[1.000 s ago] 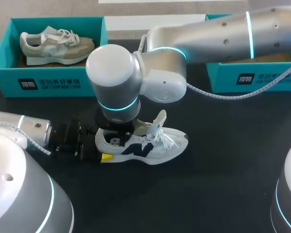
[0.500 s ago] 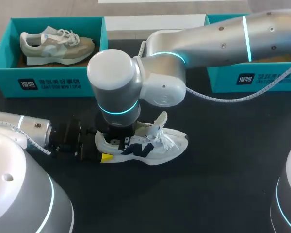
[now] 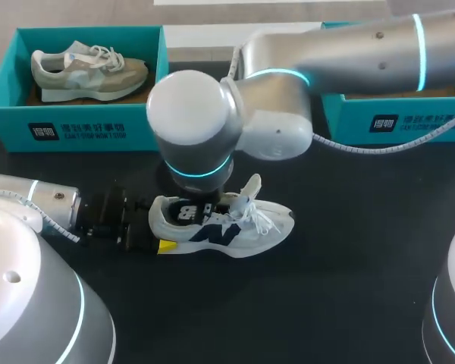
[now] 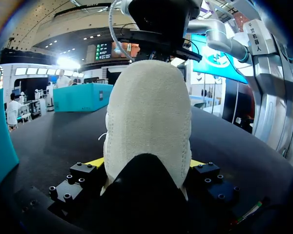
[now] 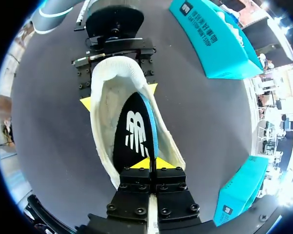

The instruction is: Take the shoe out of the shoebox, open the shoe tongue, remove and reinsert the insole, then place the shoe into the shoebox

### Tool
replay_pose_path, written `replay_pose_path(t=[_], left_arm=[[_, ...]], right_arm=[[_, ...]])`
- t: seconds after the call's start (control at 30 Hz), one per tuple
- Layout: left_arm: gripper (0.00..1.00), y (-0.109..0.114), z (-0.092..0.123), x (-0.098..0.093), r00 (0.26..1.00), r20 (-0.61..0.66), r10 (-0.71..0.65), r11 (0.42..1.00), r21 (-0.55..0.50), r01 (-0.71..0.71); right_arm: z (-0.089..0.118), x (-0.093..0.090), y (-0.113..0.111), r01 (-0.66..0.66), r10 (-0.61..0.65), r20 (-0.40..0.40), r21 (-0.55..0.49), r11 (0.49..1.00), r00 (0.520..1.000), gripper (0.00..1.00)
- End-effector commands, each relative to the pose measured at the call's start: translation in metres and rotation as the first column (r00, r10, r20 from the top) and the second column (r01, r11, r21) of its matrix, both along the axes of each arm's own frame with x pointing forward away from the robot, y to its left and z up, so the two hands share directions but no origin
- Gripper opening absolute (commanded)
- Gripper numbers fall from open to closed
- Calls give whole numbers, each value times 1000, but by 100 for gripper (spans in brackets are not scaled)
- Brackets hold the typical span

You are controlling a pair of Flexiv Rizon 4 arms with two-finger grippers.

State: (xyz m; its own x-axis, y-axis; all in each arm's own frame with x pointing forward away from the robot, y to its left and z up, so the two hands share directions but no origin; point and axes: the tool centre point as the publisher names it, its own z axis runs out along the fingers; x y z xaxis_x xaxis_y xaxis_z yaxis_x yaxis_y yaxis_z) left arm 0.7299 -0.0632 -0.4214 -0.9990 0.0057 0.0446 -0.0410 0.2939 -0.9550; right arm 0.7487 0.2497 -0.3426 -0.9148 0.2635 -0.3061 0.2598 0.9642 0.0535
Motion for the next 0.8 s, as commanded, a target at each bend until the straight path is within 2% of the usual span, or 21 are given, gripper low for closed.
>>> replay_pose_path(t=[0.03,0.33,0.67,0.8], left_arm=[[0,0,-8,2,1000,-1,-2,1000,2,2],[0,0,-8,2,1000,-1,-2,1000,2,2],[0,0,-8,2,1000,-1,-2,1000,2,2],[0,0,-8,2,1000,-1,-2,1000,2,2]], right_arm=[[17,-2,-13,-12,12,7,15,1000,1000,0],[28,-2,-11,-59,59,10,71,996,998,0],[46,0,27,-163,162,20,198,967,987,0],[46,1,42,-205,209,6,223,953,978,0]])
